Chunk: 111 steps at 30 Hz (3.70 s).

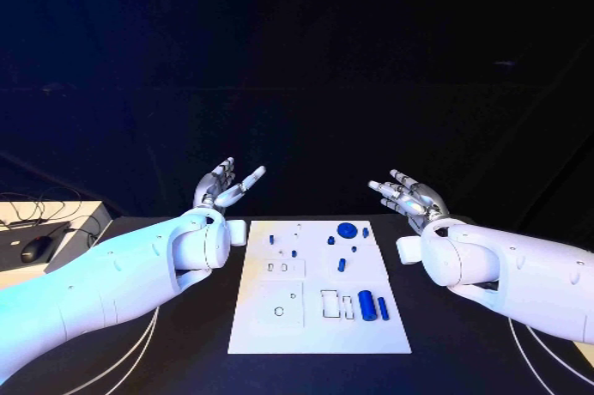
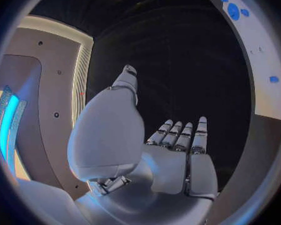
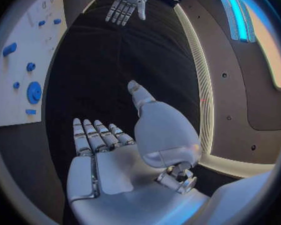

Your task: Assemble the parts on the task board

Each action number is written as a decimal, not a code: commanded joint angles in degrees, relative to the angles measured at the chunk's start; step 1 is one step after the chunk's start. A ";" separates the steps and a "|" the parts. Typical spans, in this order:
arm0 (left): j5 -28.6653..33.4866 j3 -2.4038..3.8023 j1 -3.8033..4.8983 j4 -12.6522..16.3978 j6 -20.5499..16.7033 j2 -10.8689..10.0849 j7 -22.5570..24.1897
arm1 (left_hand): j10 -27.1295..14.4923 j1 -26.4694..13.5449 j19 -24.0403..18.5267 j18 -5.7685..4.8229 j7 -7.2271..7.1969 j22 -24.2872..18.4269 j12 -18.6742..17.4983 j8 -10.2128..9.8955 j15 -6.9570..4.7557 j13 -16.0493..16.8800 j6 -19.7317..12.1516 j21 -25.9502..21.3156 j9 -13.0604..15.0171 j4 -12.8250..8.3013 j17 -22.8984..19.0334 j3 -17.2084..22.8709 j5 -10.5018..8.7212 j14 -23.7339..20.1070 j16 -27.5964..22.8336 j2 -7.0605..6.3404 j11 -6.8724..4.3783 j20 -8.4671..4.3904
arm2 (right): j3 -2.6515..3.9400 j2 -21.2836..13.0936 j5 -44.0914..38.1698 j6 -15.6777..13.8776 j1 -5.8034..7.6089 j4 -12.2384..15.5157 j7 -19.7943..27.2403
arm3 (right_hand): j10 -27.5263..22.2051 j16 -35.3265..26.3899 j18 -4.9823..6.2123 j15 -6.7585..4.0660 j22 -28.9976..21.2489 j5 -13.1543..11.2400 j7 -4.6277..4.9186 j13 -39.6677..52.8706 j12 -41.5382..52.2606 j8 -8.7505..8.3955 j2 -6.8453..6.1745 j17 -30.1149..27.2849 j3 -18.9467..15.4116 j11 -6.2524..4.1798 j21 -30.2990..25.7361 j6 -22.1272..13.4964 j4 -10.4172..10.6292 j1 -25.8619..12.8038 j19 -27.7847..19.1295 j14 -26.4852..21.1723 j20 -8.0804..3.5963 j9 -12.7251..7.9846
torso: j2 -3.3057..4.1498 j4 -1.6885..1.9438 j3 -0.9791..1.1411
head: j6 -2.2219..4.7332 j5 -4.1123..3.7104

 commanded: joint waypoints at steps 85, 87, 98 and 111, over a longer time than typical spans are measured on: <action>-12.72 2.46 -0.85 17.27 16.06 -10.57 -5.40 | 61.62 -0.55 44.93 3.23 -0.23 26.20 2.73 2.56 -10.18 2.52 51.01 50.46 2.43 -18.59 29.80 0.37 -0.31 62.29 40.23 15.00 -4.25 -14.50 | -0.58 13.61 -95.79 15.34 3.51 -18.55 -26.18 | 55.01 60.82 8.95 -16.59 45.99 3.06 0.70 2.34 2.56 2.93 -8.85 34.55 11.66 -10.83 42.30 57.26 -3.61 6.70 61.09 68.86 -17.17 3.26 | 10.18 5.35 -3.37 | -0.94 -6.03; -12.71 2.46 -0.86 17.17 16.09 -10.57 -5.41 | 61.62 -0.55 44.93 3.23 -0.23 26.20 2.73 2.56 -10.18 2.52 51.01 50.46 2.43 -18.59 29.80 0.37 -0.31 62.29 40.23 15.00 -4.25 -14.50 | -0.58 13.58 -95.92 15.33 3.48 -18.63 -26.22 | 55.28 60.84 8.93 -16.65 47.18 3.10 0.66 2.34 2.54 2.93 -8.77 34.51 12.32 -10.89 41.59 57.47 -3.62 6.68 61.28 68.85 -17.23 3.27 | 10.26 5.37 -3.37 | -0.90 -6.07; -12.64 2.46 -0.86 16.68 16.16 -10.58 -5.52 | 61.50 -0.59 44.81 3.31 -0.22 26.08 2.71 2.55 -10.16 2.51 51.06 50.71 2.42 -18.68 29.55 0.34 -0.32 62.23 40.35 15.27 -4.21 -14.43 | -0.58 13.32 -96.76 15.29 3.43 -18.83 -26.37 | 55.80 60.98 8.83 -16.74 51.66 3.07 0.52 2.33 2.57 2.93 -8.67 34.55 14.57 -11.07 39.41 58.07 -3.51 6.47 62.16 68.83 -17.38 3.33 | 11.26 5.45 -3.40 | -0.32 -6.29; -12.58 2.45 -0.87 16.42 16.31 -10.53 -5.58 | 61.25 -0.53 44.74 3.35 -0.20 25.97 2.71 2.55 -10.11 2.51 51.04 50.80 2.42 -18.79 29.36 0.35 -0.32 62.19 40.35 15.33 -4.15 -14.38 | -0.57 13.09 -97.23 14.55 3.43 -18.79 -26.46 | 56.24 60.94 8.85 -16.83 58.38 2.95 0.47 2.34 2.56 2.96 -8.61 34.59 15.61 -11.18 34.21 58.33 -3.76 7.08 63.74 68.80 -17.41 3.38 | 11.94 5.60 -3.50 | 0.35 -6.38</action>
